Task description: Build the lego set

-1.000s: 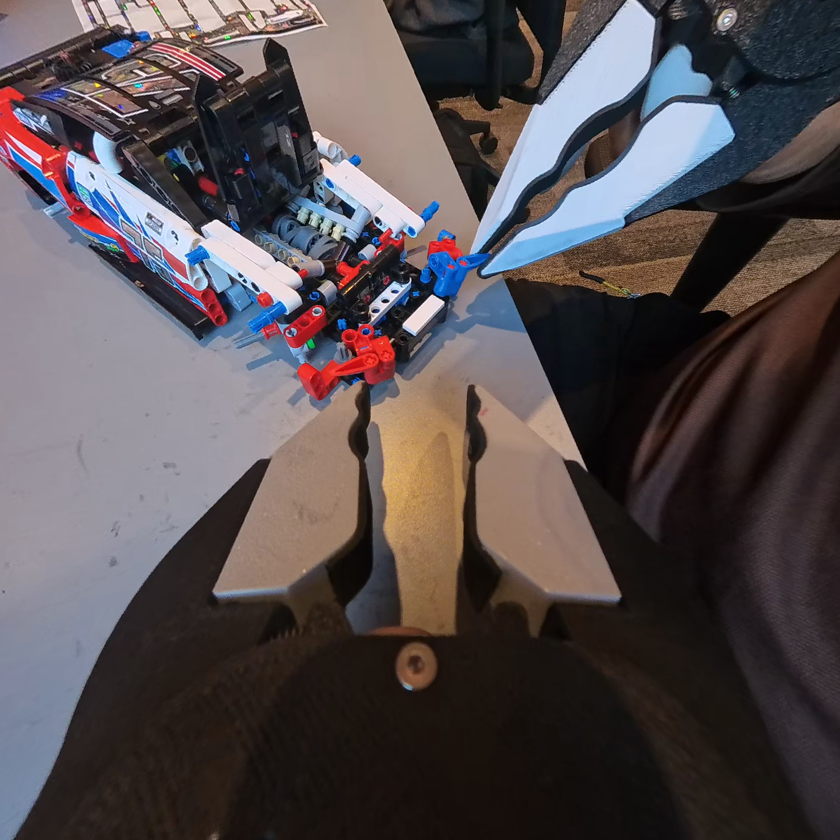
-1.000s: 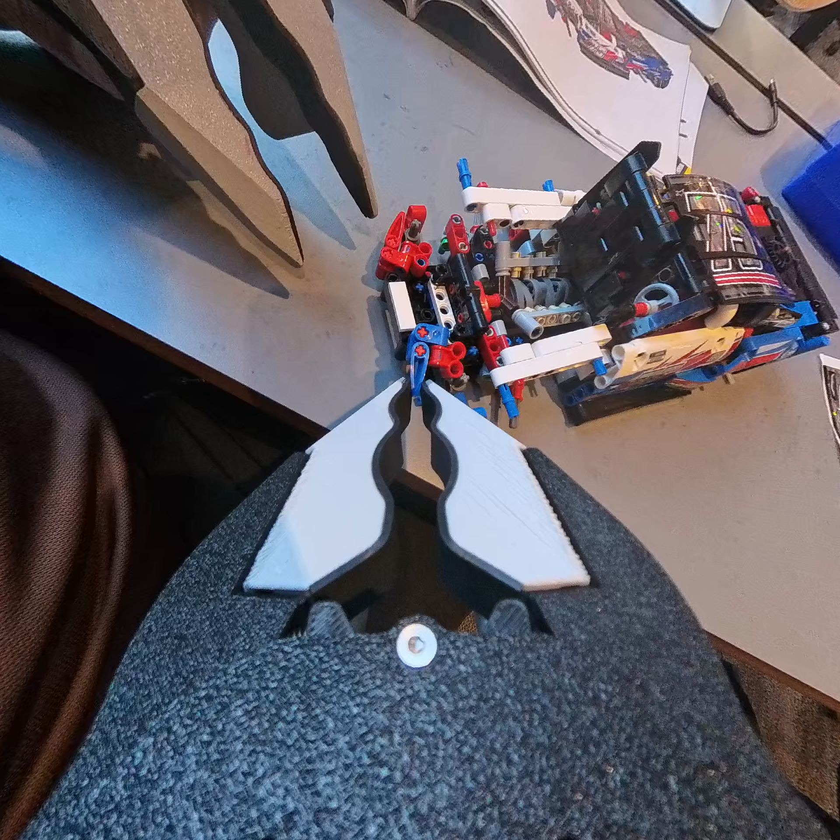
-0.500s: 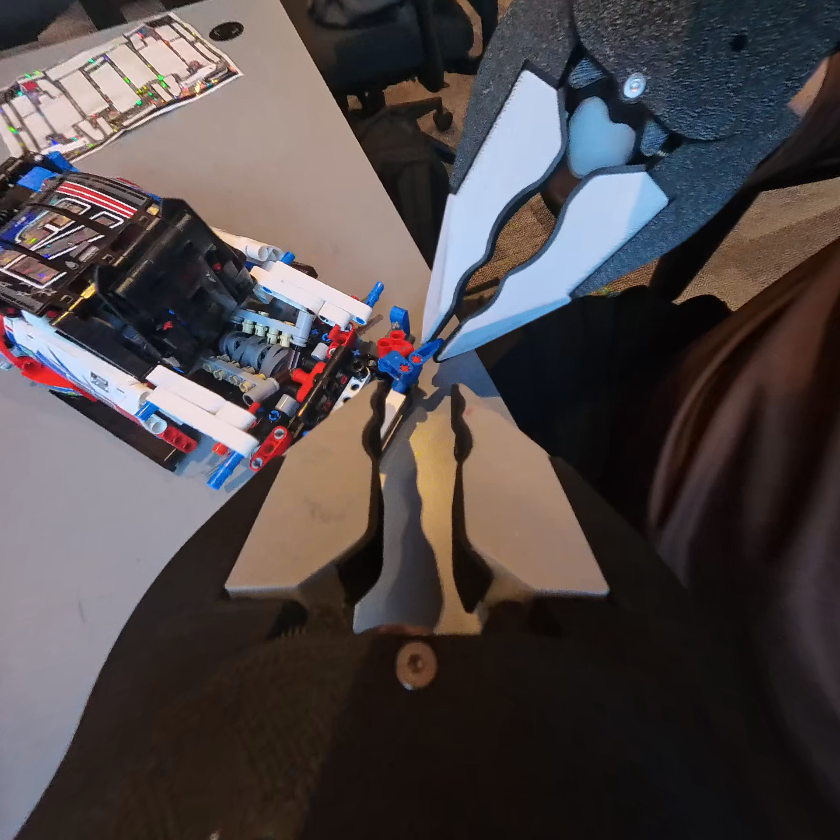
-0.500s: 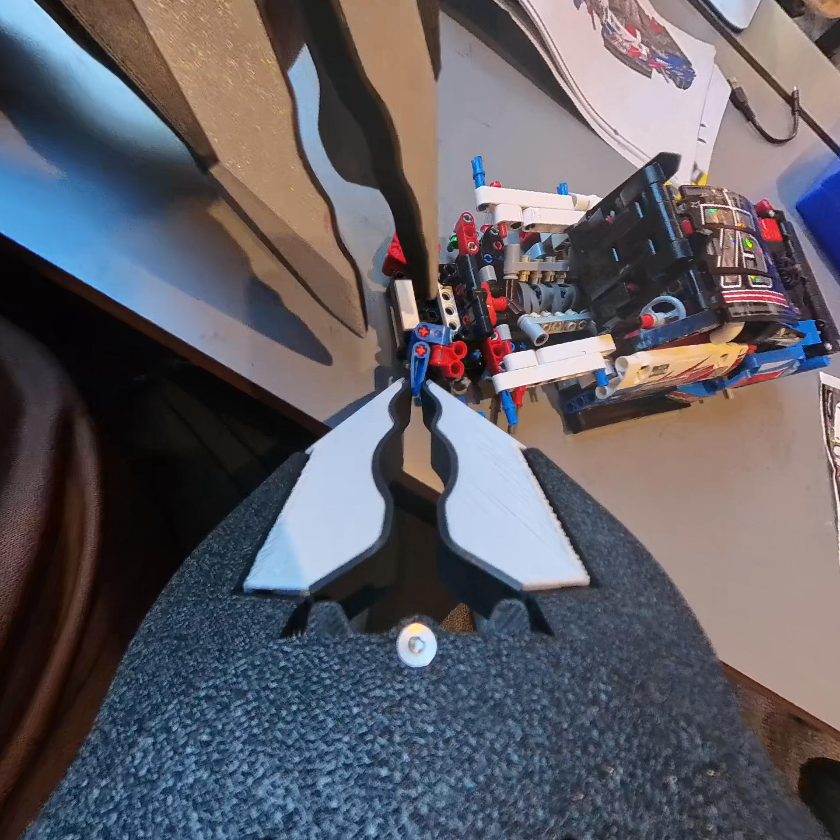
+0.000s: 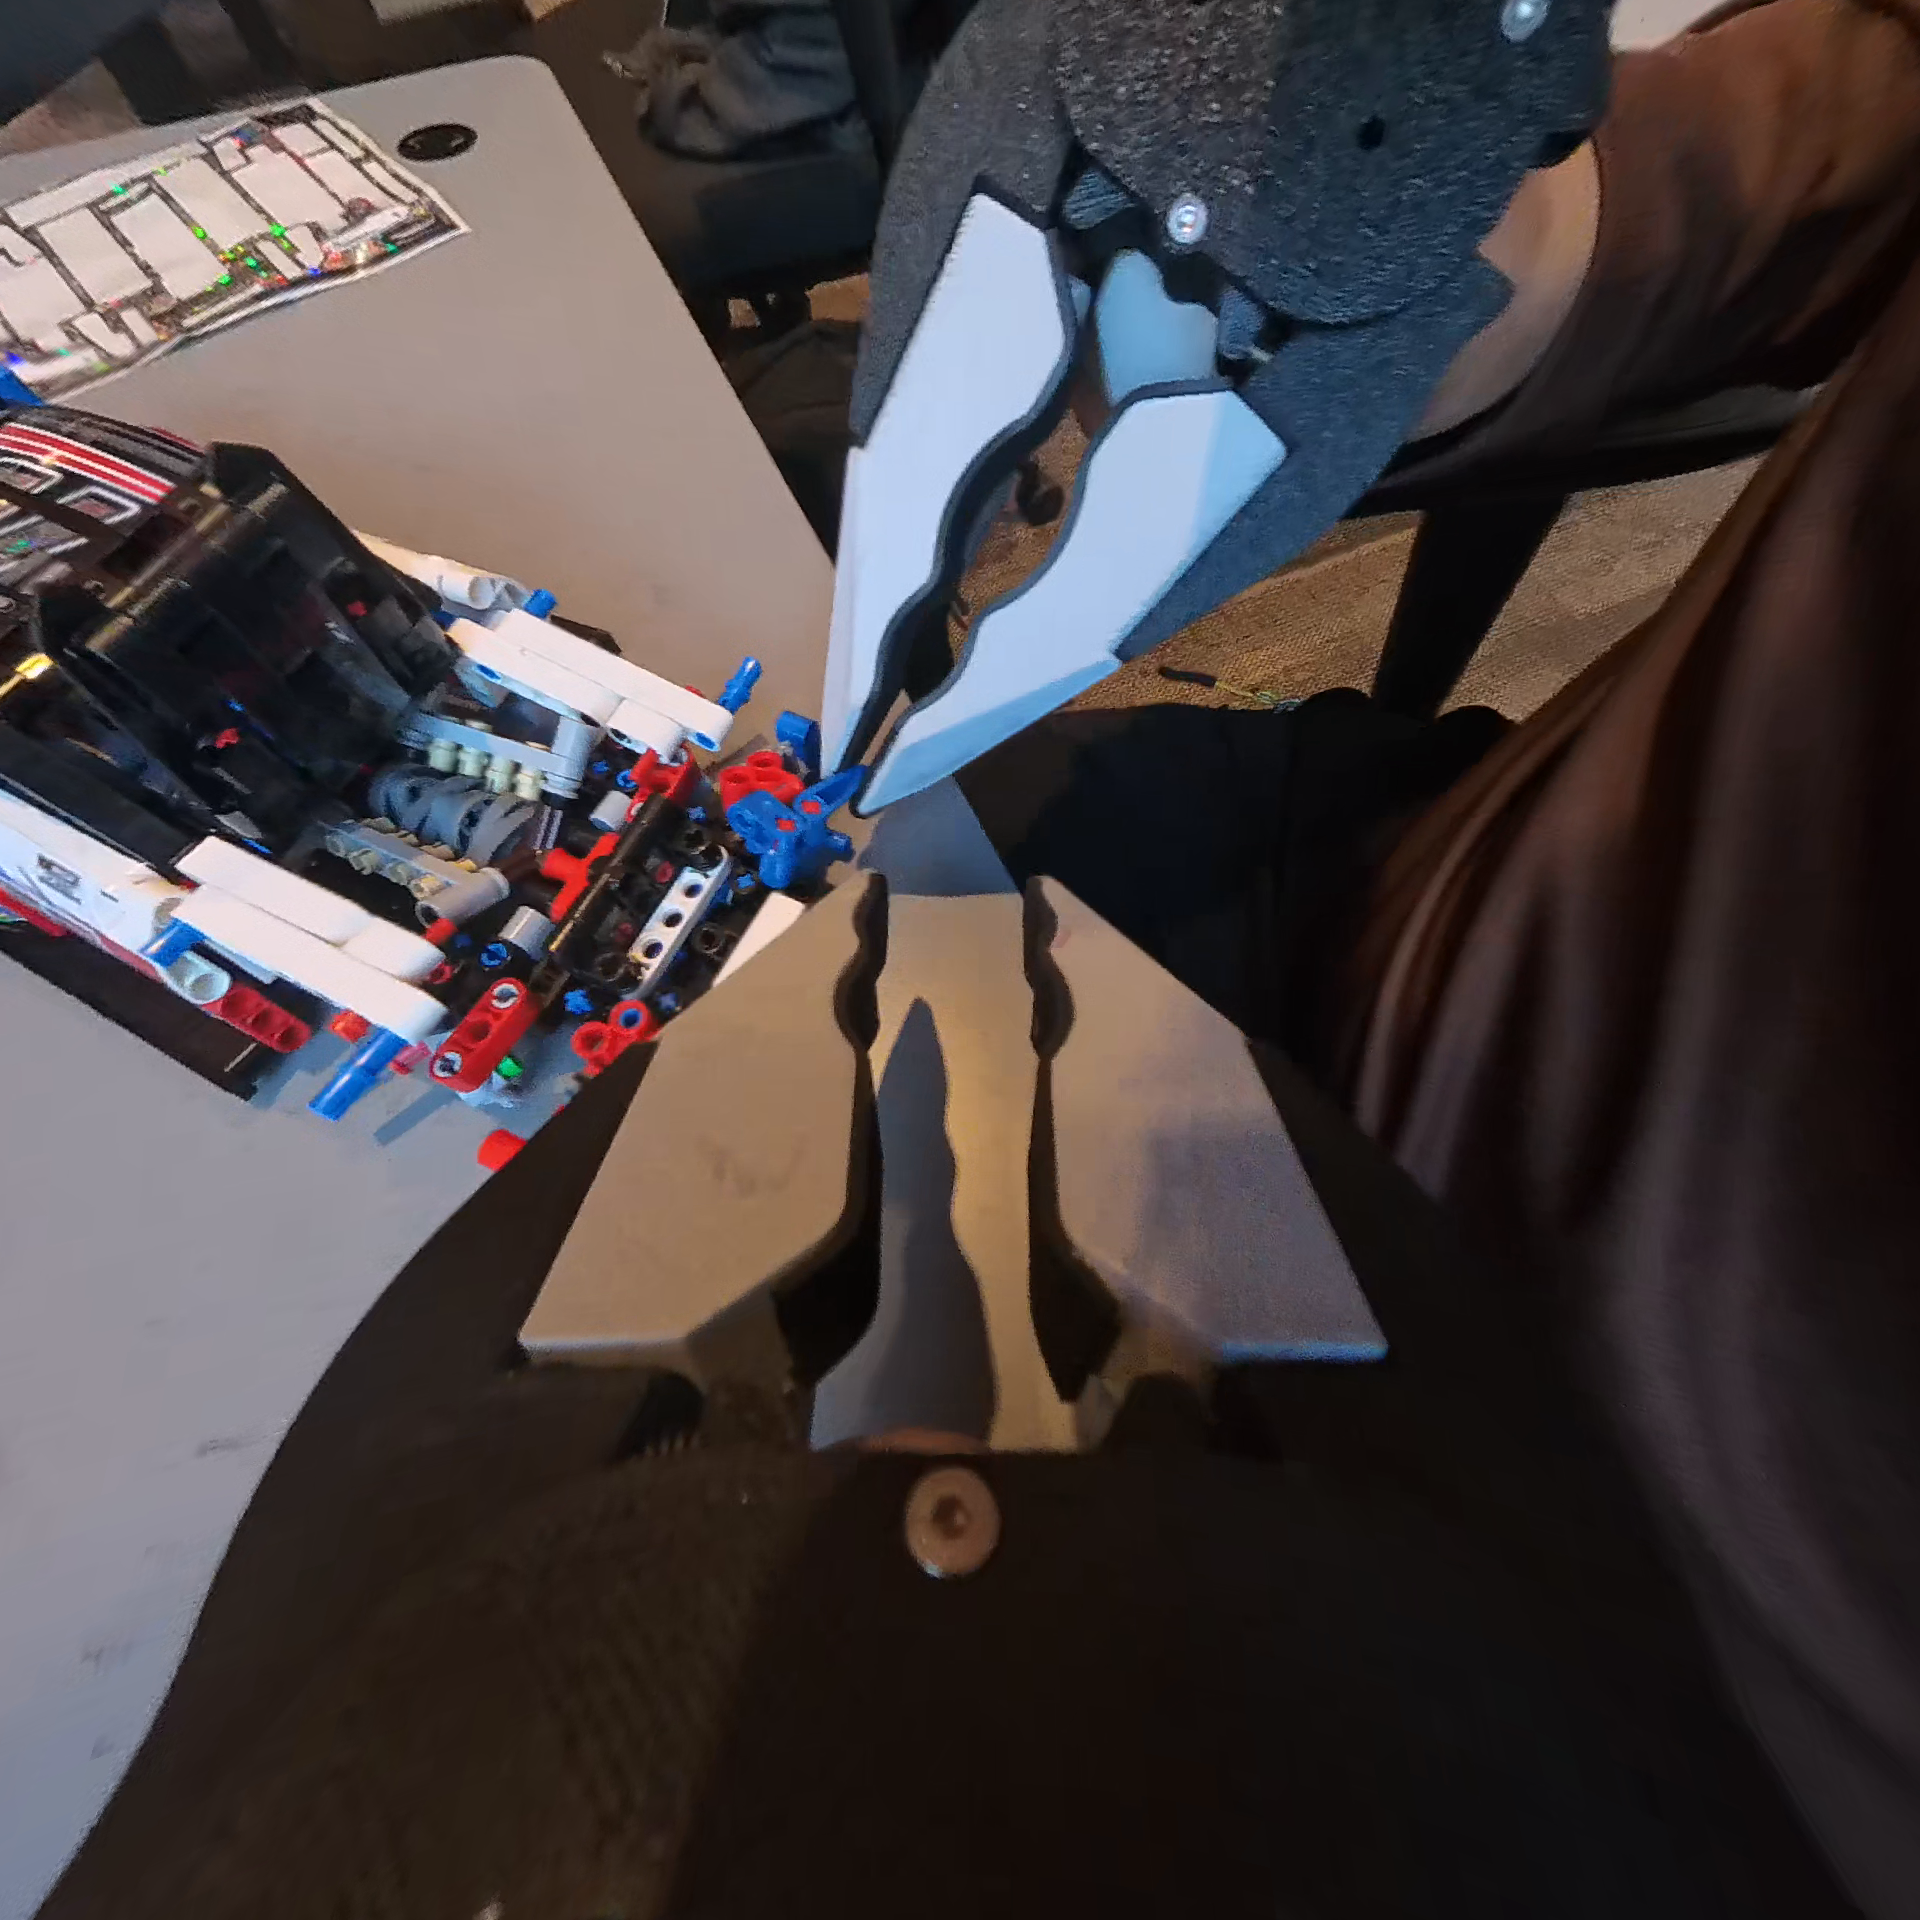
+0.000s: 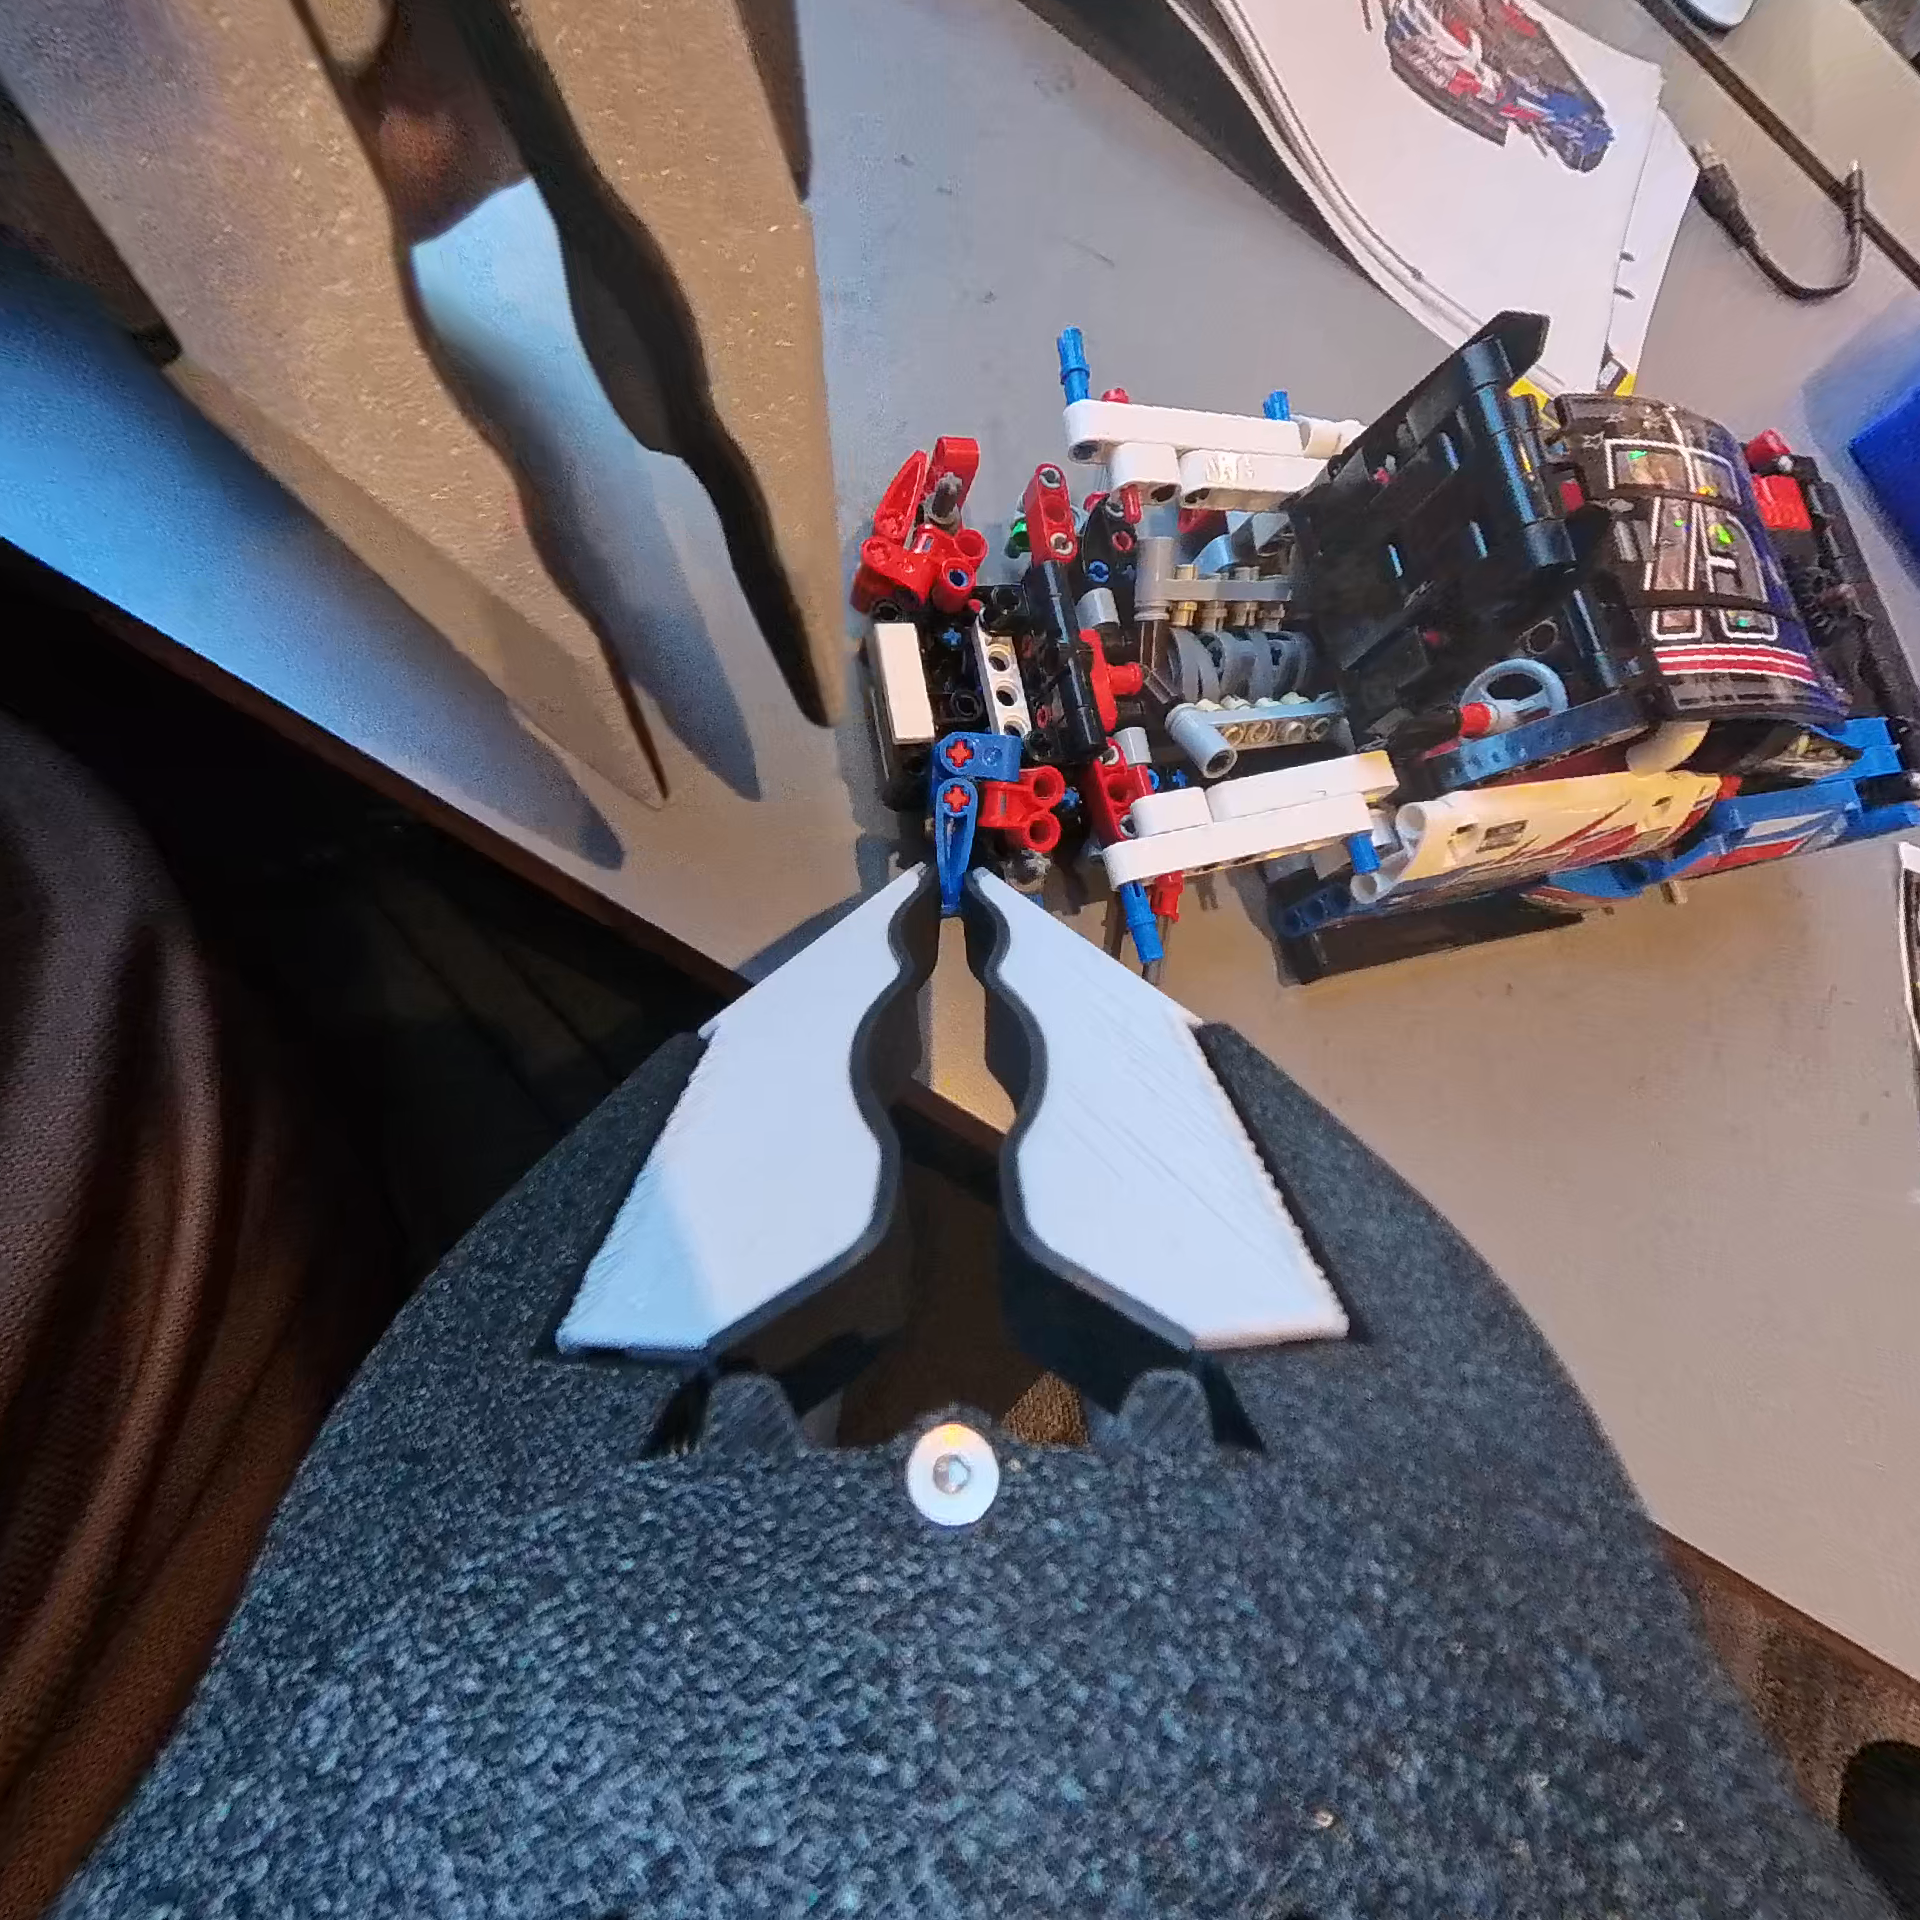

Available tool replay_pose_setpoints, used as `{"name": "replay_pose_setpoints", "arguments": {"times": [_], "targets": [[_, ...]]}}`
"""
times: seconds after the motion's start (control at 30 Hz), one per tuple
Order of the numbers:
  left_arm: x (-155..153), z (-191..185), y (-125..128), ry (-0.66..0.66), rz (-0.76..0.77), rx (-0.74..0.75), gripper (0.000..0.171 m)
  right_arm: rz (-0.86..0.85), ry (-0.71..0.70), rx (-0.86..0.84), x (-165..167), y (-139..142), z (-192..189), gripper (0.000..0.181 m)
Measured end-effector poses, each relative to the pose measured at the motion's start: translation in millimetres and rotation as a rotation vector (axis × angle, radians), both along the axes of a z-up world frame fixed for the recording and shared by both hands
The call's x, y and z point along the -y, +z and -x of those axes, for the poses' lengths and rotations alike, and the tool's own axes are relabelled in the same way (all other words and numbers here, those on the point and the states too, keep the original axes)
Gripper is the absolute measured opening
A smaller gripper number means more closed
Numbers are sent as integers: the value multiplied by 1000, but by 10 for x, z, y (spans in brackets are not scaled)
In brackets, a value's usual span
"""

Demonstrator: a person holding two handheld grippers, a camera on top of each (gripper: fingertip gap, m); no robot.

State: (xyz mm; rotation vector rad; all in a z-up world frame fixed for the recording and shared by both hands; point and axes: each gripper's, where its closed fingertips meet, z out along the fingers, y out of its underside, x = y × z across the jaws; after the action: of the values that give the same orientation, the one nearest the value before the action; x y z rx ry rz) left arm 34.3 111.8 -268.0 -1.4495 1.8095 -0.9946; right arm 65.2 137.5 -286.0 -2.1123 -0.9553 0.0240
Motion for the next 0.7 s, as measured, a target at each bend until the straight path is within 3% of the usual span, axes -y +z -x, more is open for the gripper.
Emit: {"name": "replay_pose_setpoints", "arguments": {"times": [0.03,0.7], "targets": [[10,2,-16,-1,-8,5,24,2,0,1,0,-3,0,4],[32,74,-2,32,16,65,23,2,-21,22,-6,-15,-9,4]]}}
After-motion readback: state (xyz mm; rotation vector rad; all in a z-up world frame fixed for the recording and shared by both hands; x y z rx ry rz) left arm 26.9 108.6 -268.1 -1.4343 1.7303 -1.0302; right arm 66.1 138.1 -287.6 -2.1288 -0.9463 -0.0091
